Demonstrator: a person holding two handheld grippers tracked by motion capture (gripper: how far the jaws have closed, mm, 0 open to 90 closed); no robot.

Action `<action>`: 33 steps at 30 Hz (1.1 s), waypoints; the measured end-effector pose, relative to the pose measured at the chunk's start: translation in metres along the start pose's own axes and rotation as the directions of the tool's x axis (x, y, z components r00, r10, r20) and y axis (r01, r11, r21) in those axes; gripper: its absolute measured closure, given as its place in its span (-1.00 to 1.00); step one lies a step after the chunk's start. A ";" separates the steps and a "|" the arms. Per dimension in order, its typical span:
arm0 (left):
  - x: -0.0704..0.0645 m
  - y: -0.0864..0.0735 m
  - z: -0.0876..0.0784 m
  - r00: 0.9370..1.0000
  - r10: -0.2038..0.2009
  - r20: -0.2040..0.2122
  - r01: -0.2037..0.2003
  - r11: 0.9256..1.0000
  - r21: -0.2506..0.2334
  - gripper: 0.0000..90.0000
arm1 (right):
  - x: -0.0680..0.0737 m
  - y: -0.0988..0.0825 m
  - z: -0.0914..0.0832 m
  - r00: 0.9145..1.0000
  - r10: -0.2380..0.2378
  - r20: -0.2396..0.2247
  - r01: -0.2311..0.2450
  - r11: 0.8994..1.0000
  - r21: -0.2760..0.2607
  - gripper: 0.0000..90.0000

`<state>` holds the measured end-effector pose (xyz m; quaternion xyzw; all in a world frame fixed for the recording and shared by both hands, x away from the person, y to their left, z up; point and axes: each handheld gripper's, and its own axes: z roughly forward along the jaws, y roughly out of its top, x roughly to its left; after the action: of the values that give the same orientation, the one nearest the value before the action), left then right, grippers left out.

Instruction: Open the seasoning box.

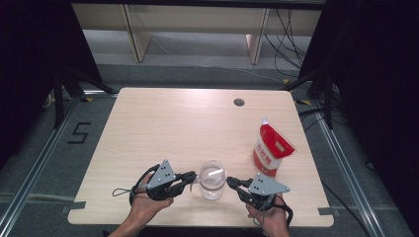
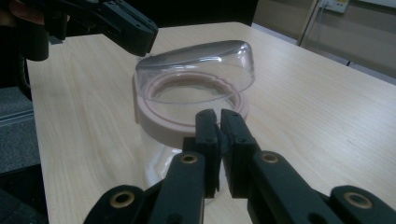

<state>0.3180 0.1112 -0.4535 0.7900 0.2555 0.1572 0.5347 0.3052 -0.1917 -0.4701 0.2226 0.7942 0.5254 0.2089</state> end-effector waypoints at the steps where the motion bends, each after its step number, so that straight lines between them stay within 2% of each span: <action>1: 0.000 0.000 0.000 1.000 -0.001 -0.001 0.001 1.000 -0.001 0.88 | 0.000 0.000 0.000 1.000 -0.006 0.007 0.006 1.000 0.003 0.93; 8: 0.000 -0.001 0.000 1.000 -0.012 -0.001 0.012 1.000 -0.003 0.88 | 0.002 0.002 0.005 1.000 -0.011 -0.014 0.011 1.000 -0.008 0.96; 10: 0.000 -0.001 0.000 1.000 -0.018 0.012 0.018 1.000 -0.010 0.84 | 0.003 0.003 0.005 1.000 -0.016 -0.010 0.016 1.000 -0.005 0.96; 12: 0.000 -0.001 0.000 0.999 -0.033 0.022 0.033 0.999 -0.009 0.68 | 0.003 0.004 0.006 1.000 -0.014 -0.008 0.014 1.000 -0.007 0.96; 13: 0.000 0.000 -0.001 0.999 -0.042 0.026 0.042 0.999 -0.001 0.68 | 0.004 0.005 0.006 1.000 -0.015 -0.004 0.014 1.000 -0.014 0.96; 15: 0.000 -0.001 -0.001 0.997 -0.063 0.050 0.063 0.998 -0.013 0.45 | 0.003 0.006 0.006 1.000 -0.021 -0.011 0.020 1.000 -0.011 0.96; 16: 0.000 0.000 -0.003 0.998 -0.051 0.048 0.051 0.999 -0.008 0.38 | 0.003 0.007 0.006 1.000 -0.019 -0.007 0.018 1.000 -0.013 0.96; 17: 0.000 -0.001 -0.004 0.996 -0.071 0.052 0.072 0.997 -0.017 0.20 | 0.004 0.007 0.007 1.000 -0.006 -0.001 0.006 1.000 -0.018 0.96; 19: 0.000 -0.001 -0.009 0.996 -0.078 0.044 0.079 0.997 -0.015 0.04 | 0.004 0.009 0.007 1.000 -0.019 -0.015 0.019 1.000 -0.013 0.96; 20: 0.000 -0.001 -0.009 0.996 -0.078 0.044 0.079 0.997 -0.015 -0.01 | 0.004 0.009 0.007 1.000 -0.019 -0.015 0.019 1.000 -0.013 0.96; 21: 0.001 -0.001 -0.011 0.998 -0.052 0.045 0.053 0.998 -0.023 -0.01 | 0.004 0.009 0.008 0.999 -0.037 -0.012 0.037 0.999 -0.024 0.96; 22: 0.001 -0.001 -0.013 0.998 -0.050 0.039 0.051 0.998 -0.023 -0.08 | 0.005 0.010 0.007 1.000 -0.024 -0.001 0.024 0.999 -0.023 0.96; 23: 0.000 -0.002 -0.015 0.997 -0.077 0.030 0.077 0.997 -0.025 -0.13 | 0.005 0.011 0.008 0.999 -0.033 -0.009 0.033 0.999 -0.023 0.96; 24: 0.003 -0.002 -0.017 0.998 -0.045 0.035 0.045 0.999 -0.021 -0.18 | 0.006 0.012 0.008 0.999 -0.031 -0.008 0.031 0.999 -0.025 0.96; 25: 0.004 -0.007 -0.020 0.997 -0.078 0.025 0.078 0.997 -0.016 -0.27 | 0.006 0.013 0.008 0.999 -0.044 -0.005 0.044 0.999 -0.030 0.96; 26: 0.004 -0.007 -0.020 0.997 -0.078 0.025 0.078 0.997 -0.016 -0.29 | 0.006 0.013 0.008 0.999 -0.044 -0.005 0.044 0.999 -0.030 0.96; 27: 0.006 -0.010 -0.021 0.998 -0.054 0.018 0.054 0.999 -0.004 -0.29 | 0.006 0.014 0.008 0.999 -0.051 -0.009 0.051 0.998 -0.023 0.96; 28: 0.006 -0.014 -0.022 0.998 -0.066 0.021 0.066 0.998 -0.002 -0.32 | 0.006 0.014 0.008 0.999 -0.045 -0.018 0.044 0.999 -0.032 0.96; 29: 0.008 -0.016 -0.023 0.999 -0.047 0.011 0.046 0.999 0.019 -0.35 | 0.007 0.015 0.008 0.999 -0.045 -0.003 0.045 0.999 -0.030 0.96; 30: 0.007 -0.019 -0.022 0.998 -0.066 0.016 0.066 0.998 0.016 -0.37 | 0.006 0.016 0.008 0.999 -0.051 -0.004 0.051 0.998 -0.031 0.96; 31: 0.009 -0.023 -0.023 0.999 -0.038 0.018 0.037 0.999 0.033 -0.41 | 0.007 0.017 0.008 0.999 -0.046 -0.005 0.046 0.998 -0.033 0.96; 33: 0.009 -0.026 -0.024 0.999 -0.048 0.014 0.048 0.998 0.043 -0.45 | 0.008 0.018 0.010 0.999 -0.048 -0.012 0.048 0.998 -0.033 0.96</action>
<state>0.3069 0.1424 -0.4690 0.7961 0.2738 0.1329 0.5231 0.3063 -0.1737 -0.4579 0.1967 0.7918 0.5346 0.2203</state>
